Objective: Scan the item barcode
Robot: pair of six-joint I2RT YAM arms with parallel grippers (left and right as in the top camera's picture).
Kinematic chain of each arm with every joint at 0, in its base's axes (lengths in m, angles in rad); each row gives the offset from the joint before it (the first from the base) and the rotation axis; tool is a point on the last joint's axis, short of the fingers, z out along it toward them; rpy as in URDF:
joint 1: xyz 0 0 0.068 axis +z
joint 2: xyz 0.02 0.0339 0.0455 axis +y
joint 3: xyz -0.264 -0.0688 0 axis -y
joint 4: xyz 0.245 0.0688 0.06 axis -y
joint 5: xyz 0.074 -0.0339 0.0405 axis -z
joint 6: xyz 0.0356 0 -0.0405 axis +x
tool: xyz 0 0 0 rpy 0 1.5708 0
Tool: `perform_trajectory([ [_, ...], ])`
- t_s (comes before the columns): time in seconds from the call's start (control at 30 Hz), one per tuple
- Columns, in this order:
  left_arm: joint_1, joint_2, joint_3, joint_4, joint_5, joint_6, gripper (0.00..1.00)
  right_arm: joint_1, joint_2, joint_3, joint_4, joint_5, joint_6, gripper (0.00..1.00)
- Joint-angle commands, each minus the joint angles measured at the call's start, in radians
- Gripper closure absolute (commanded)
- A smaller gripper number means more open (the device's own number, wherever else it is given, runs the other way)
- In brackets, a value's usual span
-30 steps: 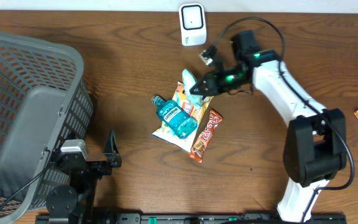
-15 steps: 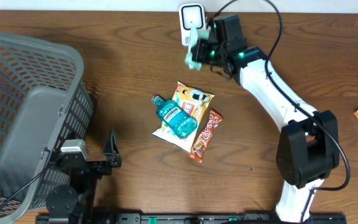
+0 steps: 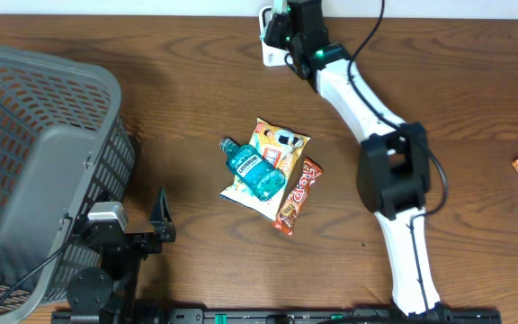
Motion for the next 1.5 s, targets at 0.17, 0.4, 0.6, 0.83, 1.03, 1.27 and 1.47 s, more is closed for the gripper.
perform_trajectory([
  [0.17, 0.000, -0.007, 0.008, 0.001, -0.005, -0.005, 0.00, 0.018, 0.047, 0.108, 0.023, 0.201, -0.013, 0.99],
  [0.4, 0.000, -0.007, 0.008, 0.001, -0.005, -0.005, 0.00, 0.014, 0.044, 0.112, 0.014, 0.199, -0.016, 0.99],
  [0.6, 0.000, -0.007, 0.008, 0.001, -0.005, -0.005, 0.00, -0.043, -0.060, 0.137, -0.230, 0.295, -0.073, 0.99],
  [0.83, 0.000, -0.007, 0.008, 0.001, -0.005, -0.005, 0.00, -0.176, -0.224, 0.137, -0.693, 0.593, -0.128, 0.99],
  [1.03, 0.000, -0.007, 0.008, 0.001, -0.005, -0.005, 0.00, -0.367, -0.249, 0.134, -1.025, 0.706, -0.128, 0.99],
  [1.27, 0.000, -0.007, 0.008, 0.001, -0.005, -0.005, 0.00, -0.623, -0.197, 0.093, -1.087, 0.711, -0.128, 0.99],
  [1.47, 0.000, -0.007, 0.008, 0.001, -0.005, -0.005, 0.00, -0.792, -0.150, 0.016, -1.040, 0.711, -0.128, 0.99],
])
